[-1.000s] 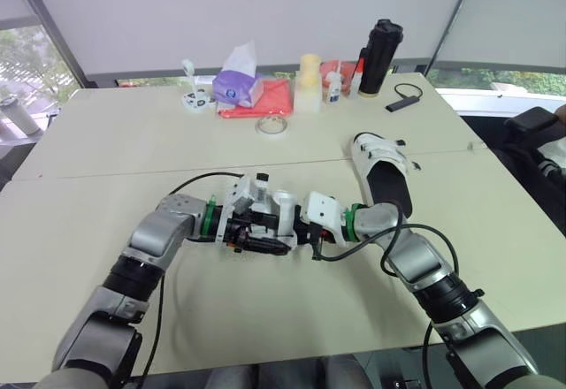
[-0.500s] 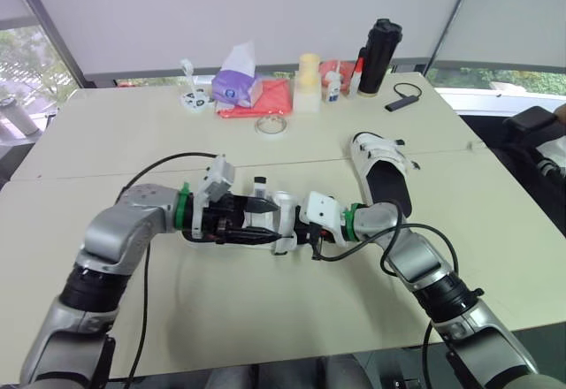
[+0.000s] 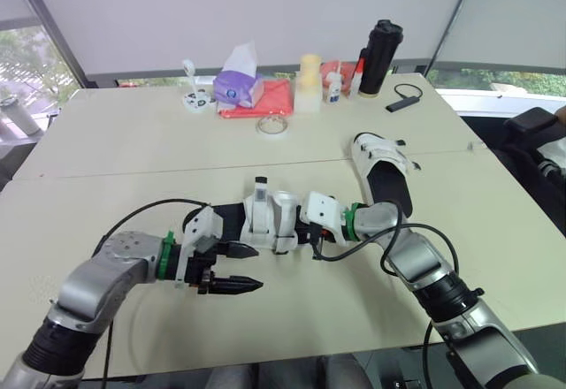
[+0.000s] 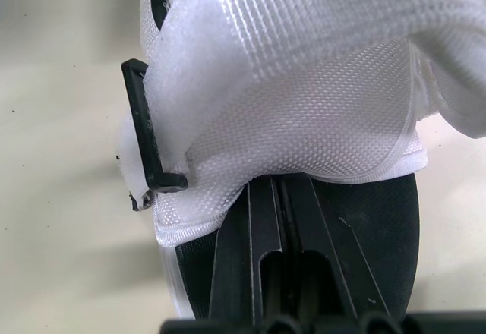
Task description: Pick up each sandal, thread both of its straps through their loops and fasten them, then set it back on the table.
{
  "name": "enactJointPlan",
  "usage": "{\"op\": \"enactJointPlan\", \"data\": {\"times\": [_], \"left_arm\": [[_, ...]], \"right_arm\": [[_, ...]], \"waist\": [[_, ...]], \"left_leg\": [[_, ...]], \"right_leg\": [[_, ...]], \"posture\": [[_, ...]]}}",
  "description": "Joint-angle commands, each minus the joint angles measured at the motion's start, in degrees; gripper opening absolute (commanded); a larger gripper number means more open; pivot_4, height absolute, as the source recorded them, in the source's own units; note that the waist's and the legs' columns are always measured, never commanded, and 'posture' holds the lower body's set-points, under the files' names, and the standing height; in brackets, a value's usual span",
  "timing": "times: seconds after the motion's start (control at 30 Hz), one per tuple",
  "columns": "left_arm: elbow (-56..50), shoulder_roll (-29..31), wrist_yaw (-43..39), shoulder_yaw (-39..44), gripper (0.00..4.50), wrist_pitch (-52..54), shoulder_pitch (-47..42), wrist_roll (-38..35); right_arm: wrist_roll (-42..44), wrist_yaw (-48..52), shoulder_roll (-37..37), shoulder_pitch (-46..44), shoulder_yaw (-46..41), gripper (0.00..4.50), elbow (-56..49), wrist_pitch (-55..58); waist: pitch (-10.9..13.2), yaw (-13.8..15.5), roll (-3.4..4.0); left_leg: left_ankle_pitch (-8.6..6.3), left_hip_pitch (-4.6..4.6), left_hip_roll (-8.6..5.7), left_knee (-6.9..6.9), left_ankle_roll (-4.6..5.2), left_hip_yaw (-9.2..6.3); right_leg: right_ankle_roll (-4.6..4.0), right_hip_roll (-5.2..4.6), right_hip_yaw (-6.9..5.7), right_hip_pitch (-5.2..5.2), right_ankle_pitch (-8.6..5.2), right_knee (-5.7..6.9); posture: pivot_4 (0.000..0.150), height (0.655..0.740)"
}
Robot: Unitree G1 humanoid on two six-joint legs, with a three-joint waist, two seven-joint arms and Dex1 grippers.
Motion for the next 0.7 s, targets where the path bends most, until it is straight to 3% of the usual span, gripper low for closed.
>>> {"op": "enactJointPlan", "data": {"times": [0.03, 0.2, 0.37, 0.7], "left_arm": [[1.05, -2.2, 2.3, -1.44, 3.27, -3.71, 0.47, 2.45], [7.78, -7.98, 5.79, -6.08, 3.27, -9.76, 0.46, 8.43], [9.9, -11.68, 7.77, -6.66, 3.27, -11.46, -0.33, 9.2], [8.18, -11.84, 8.11, -4.88, 3.27, -10.34, 0.6, 8.03]], "right_arm": [[-1.61, 0.95, -0.37, 1.79, 2.85, 0.0, 2.68, 0.98], [-1.79, 1.17, -0.43, 1.78, 2.93, 0.0, 2.54, 0.96], [-1.79, 1.24, -0.48, 1.9, 2.93, 0.0, 2.28, 1.06], [-1.88, 1.47, -0.99, 2.08, 2.74, 0.0, 1.77, 1.19]], "waist": [[0.0, -0.05, 0.0], [-0.03, 0.01, 0.03], [-0.03, 0.03, 0.04], [-0.03, 0.06, 0.04]], "left_leg": [[0.0, 0.0, 0.0, -0.01, 0.0, 0.0], [0.07, -0.01, -0.02, -0.03, 0.12, 0.01], [0.07, -0.01, -0.02, -0.03, 0.12, 0.01], [0.06, -0.01, -0.03, -0.03, 0.1, 0.0]], "right_leg": [[0.0, 0.0, 0.0, 0.0, 0.0, -0.02], [0.0, 0.02, 0.0, -0.01, 0.0, -0.03], [0.0, 0.03, -0.02, -0.02, 0.0, -0.02], [0.0, 0.02, -0.03, 0.0, 0.0, -0.03]], "posture": [[0.15, 0.74], [0.15, 0.74], [0.15, 0.74], [0.15, 0.74]]}}
